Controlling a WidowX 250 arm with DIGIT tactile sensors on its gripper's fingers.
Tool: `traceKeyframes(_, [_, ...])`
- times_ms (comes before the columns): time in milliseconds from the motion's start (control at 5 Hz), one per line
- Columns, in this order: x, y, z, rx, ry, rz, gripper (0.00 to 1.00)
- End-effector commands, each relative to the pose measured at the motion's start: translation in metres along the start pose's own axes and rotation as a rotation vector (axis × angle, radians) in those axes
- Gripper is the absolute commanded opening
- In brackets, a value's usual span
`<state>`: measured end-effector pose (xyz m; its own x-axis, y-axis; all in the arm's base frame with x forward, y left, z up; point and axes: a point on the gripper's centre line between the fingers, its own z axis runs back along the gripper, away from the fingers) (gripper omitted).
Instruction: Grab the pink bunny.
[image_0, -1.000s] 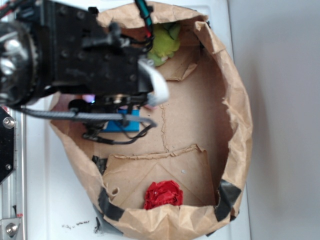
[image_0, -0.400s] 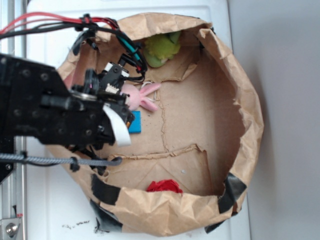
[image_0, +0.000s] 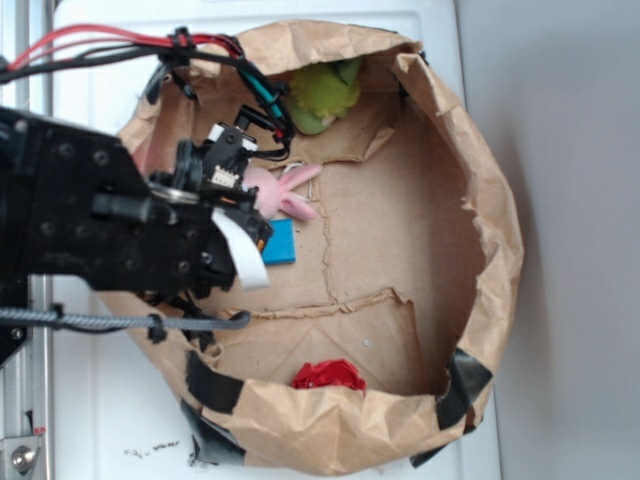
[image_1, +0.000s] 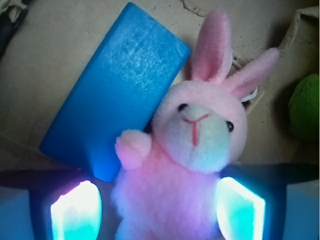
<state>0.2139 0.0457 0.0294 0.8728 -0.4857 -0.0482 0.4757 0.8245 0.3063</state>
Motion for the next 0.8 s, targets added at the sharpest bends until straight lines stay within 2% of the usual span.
traceKeyframes(0, [0.000, -0.004, -0.006, 0.044, -0.004, 0.010, 1.00])
traceKeyframes(600, [0.007, -0.002, -0.029, 0.061, 0.008, -0.037, 1.00])
